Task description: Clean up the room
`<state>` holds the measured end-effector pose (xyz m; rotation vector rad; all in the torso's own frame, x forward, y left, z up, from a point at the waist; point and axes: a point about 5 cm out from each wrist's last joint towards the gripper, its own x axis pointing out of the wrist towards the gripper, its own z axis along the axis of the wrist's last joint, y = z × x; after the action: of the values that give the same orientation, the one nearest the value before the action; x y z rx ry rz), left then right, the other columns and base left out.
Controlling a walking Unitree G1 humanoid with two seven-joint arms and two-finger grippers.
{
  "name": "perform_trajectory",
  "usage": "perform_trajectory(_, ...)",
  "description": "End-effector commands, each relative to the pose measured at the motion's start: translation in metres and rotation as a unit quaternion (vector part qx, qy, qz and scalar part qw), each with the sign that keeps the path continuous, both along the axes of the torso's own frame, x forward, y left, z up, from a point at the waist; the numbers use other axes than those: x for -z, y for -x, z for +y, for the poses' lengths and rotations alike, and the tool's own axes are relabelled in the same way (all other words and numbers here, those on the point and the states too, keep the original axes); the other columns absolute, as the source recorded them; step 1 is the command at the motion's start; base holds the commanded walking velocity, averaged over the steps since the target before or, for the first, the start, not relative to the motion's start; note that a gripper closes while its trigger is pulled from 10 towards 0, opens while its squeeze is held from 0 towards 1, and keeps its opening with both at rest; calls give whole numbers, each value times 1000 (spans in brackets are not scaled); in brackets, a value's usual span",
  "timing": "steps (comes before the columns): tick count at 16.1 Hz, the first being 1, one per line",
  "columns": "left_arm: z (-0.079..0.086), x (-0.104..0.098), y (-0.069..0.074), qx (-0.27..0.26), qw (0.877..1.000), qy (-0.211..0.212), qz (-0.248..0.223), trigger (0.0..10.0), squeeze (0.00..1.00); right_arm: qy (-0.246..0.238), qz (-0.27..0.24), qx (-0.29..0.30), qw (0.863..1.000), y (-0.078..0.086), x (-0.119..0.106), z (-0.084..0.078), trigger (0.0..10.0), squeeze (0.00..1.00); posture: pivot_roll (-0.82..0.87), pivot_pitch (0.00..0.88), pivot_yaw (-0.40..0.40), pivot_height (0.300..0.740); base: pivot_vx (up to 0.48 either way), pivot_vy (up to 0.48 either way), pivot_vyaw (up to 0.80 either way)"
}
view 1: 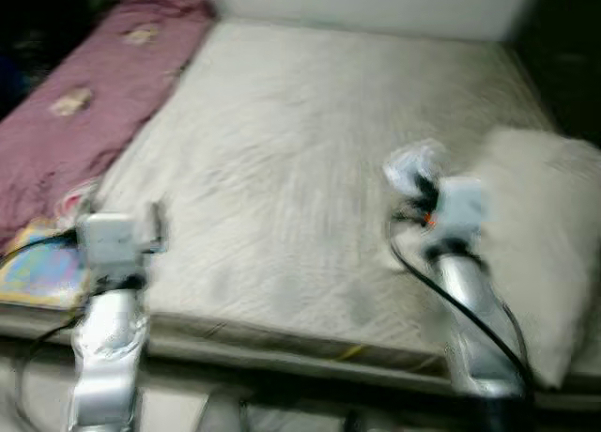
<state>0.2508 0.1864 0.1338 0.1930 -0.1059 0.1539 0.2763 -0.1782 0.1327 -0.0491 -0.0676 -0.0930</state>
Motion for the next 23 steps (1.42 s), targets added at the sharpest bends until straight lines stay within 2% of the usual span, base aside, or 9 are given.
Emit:
perform_trajectory(1,12,8,5,-19,1000,-3,20,10000,0,-8,-14,-12,1000,-5,-8,11,10000,0,60,0,-27,740,0,0,0)
perform_trajectory(7,11,10,4,6,999,26,22,10000,0,-10,-14,-11,1000,-7,-8,11,10000,0,60,0,-29,740,0,0,0)
perform_trajectory(11,11,10,4,7,1000,18,22,10000,0,-12,-12,-11,1000,-7,-7,11,10000,0,59,0,-26,740,0,0,0)
perform_trajectory(14,8,12,4,18,999,33,25,10000,0,3,-15,-30,999,-8,-9,17,10000,0,59,0,-32,740,0,0,0)
perform_trajectory(18,9,13,4,16,999,40,29,10000,0,-5,-6,-34,999,-9,-6,18,10000,0,63,0,-36,740,0,0,-519)
perform_trajectory(23,10,13,5,18,998,44,33,10000,0,-11,-5,-40,999,-8,-5,21,10000,0,67,0,-32,740,0,100,0)
